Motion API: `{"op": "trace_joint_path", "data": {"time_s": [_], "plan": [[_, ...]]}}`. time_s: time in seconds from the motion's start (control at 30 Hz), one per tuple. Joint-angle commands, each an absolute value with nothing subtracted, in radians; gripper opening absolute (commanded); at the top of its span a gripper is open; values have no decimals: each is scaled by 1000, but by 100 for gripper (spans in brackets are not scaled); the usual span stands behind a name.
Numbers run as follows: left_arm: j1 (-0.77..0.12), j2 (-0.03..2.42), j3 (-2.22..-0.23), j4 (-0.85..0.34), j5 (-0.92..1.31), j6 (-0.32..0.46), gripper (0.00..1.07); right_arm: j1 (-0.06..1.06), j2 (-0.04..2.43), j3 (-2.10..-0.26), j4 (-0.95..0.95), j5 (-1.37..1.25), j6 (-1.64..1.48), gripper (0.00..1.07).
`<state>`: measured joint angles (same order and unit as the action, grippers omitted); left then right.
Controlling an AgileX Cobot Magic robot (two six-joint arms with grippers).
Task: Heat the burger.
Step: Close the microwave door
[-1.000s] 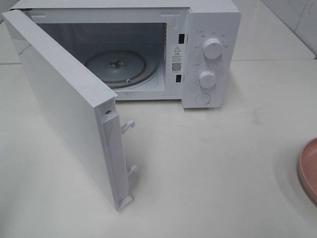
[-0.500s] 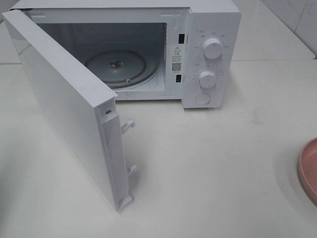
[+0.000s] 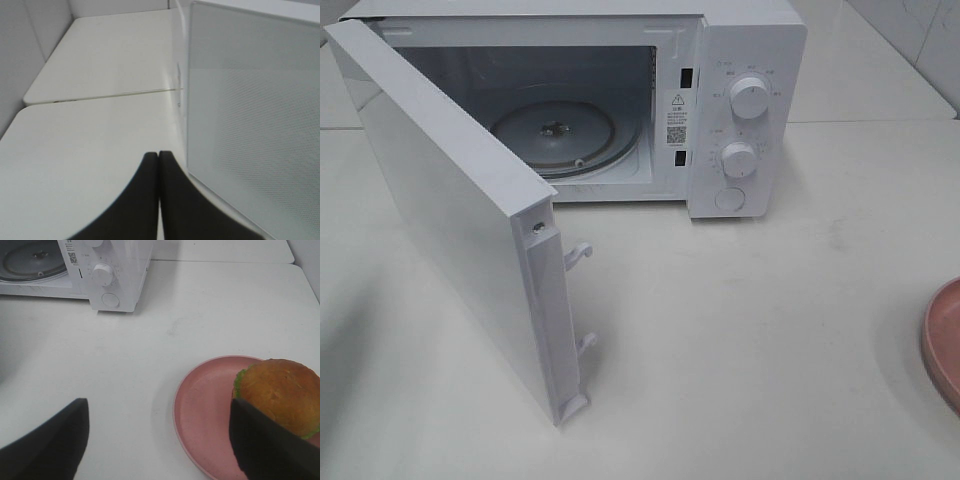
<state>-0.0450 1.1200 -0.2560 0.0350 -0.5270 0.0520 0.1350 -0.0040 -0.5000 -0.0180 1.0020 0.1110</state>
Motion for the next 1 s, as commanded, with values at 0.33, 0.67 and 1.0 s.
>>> {"op": "trace_joint_path", "data": {"time_s": [0.33,0.67,1.0], "plan": [[-180,1374,-305,125,-706,-34,0,128,-33,-498,-20,999,106,75],[-323,1500,-404,69,-732,-36,0,128,-33,-498,-20,999,106,75],[-440,1592,-499,12,-746,-34,0,128,-33,-498,-20,999,106,75]]}}
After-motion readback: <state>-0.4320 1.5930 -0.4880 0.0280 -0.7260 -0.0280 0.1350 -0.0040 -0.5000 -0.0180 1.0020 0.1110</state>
